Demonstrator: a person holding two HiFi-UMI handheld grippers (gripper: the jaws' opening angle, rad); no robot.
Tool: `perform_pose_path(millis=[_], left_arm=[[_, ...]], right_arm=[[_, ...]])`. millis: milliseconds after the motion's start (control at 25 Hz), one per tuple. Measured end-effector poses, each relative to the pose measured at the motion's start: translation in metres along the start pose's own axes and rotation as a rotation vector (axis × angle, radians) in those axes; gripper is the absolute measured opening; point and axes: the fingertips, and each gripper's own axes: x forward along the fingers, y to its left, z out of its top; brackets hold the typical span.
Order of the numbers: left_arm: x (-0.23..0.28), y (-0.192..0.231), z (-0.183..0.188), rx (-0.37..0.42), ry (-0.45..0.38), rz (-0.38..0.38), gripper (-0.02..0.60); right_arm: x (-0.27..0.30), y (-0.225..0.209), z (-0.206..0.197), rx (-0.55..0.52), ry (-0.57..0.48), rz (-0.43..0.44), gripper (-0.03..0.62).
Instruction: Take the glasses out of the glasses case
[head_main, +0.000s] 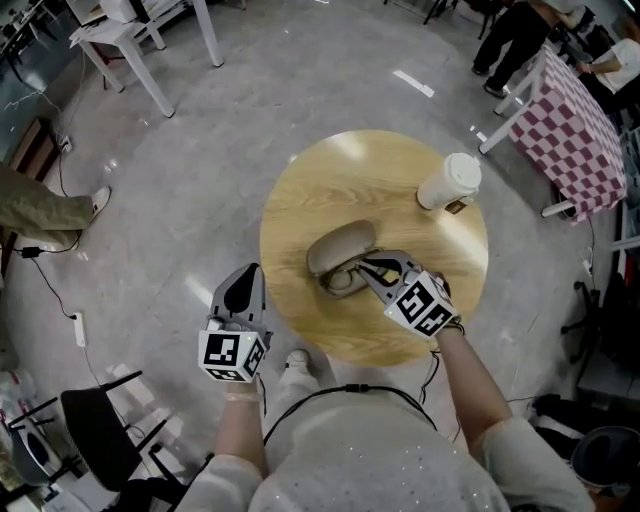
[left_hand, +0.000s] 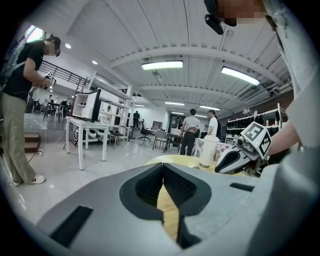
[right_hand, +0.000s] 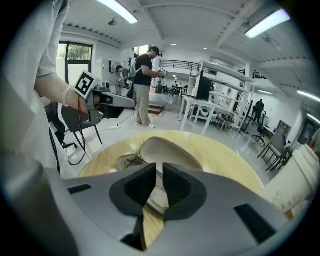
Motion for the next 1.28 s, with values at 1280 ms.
perform_pose_path(millis=[1280], left_arm=[[0.002, 0.006, -0.032, -0.074, 0.053, 0.065, 0.005]], right_arm=[[0.063, 0.015, -0.033, -0.443, 0.373, 0.269, 0.069]])
